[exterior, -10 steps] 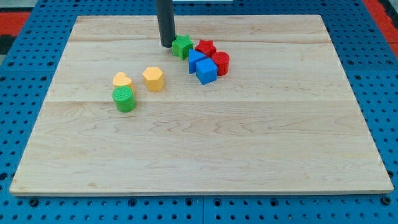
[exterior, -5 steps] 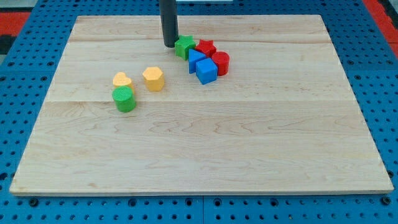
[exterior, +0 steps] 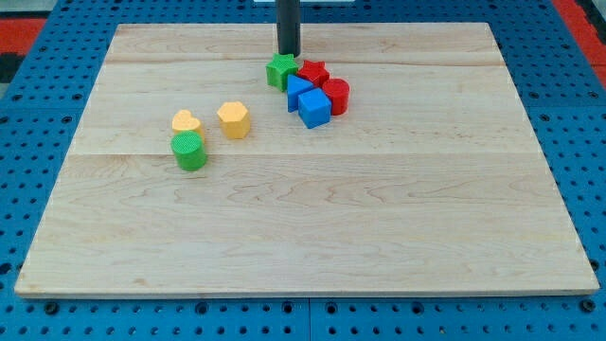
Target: Push the green star closer to blue triangle
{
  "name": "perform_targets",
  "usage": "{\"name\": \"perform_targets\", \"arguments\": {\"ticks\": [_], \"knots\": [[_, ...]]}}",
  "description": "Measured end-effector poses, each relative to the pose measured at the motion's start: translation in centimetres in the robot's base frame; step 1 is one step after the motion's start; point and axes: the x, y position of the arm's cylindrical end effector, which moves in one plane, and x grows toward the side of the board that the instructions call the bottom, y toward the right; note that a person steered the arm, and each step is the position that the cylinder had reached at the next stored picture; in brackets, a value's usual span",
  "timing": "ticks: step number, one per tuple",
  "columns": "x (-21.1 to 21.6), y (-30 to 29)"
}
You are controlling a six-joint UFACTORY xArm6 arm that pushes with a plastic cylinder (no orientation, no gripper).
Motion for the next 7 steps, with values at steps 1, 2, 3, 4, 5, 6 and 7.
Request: {"name": "perform_targets", "arguments": {"ticks": [1,2,3,4,5,6,7], "knots": [[0.0,0.0],[0.1,-0.5],[-0.1,-2.6],[0.3,-2.8],[0.6,-2.8],[0.7,-2.8],[0.7,-2.8]]}}
